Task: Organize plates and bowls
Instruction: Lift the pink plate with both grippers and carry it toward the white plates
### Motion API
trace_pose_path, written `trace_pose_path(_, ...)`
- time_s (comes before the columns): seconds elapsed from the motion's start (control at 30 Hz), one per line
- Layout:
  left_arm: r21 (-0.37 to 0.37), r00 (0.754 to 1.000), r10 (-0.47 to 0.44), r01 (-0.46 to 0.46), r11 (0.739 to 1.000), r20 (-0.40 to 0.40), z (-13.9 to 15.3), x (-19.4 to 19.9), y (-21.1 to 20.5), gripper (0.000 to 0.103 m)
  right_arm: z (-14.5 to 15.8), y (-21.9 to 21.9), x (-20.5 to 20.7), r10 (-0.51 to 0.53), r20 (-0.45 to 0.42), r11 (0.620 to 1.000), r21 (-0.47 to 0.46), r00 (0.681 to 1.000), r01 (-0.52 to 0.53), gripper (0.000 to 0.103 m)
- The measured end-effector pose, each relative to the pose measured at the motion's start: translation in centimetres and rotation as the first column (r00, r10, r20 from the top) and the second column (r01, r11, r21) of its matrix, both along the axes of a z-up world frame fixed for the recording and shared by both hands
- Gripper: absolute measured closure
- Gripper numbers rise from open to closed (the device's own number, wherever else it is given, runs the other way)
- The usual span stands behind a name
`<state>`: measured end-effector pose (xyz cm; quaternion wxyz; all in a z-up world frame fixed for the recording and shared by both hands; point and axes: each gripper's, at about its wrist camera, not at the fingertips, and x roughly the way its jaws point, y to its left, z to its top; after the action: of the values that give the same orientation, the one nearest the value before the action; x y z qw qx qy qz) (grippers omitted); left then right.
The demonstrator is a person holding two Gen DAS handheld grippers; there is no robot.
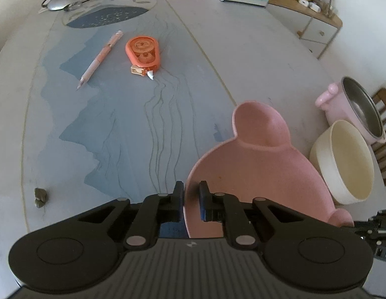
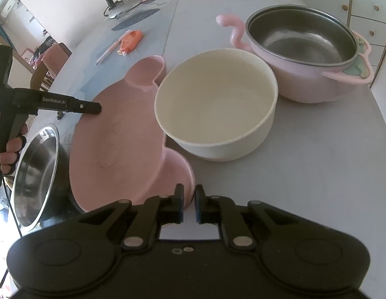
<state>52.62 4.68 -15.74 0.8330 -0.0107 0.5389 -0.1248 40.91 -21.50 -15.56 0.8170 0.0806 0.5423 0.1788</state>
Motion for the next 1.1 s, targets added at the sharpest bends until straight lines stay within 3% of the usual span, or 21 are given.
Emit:
trace_pose_path(0.33,-0.013,0.998,0.052,-0.051,0.999,0.039,1.6,-1.1,0.6,0.092,1.0,-0.2,-0.3,-0.016,0.007,1.000,0.019,1.000,0.015,0.095)
trace_pose_path(0.53,-0.018,0.996,0.064,-0.063,0.998,0.062,3.7,-2.2,1.1,0.092,2.8,-0.3,-1.1,-0.013,0.026,0.999,0.045,1.000,0.012,0.095)
trace_pose_path(0.83,-0.045,0.990,0.070,-0.065,0.997,0.123,6.7,-4.0,-0.2,0.092,5.8,-1.5,-2.1,-0.003,0.099,1.000,0.011,0.995,0.002,0.095)
trace_pose_path(1.1,-0.047,0.985,0.094,-0.088,0.995,0.144,9.4,-7.9,-1.0,0.093,8.4,-2.5,-4.6,0.022,0.121,1.000,0.013,0.992,-0.023,0.095)
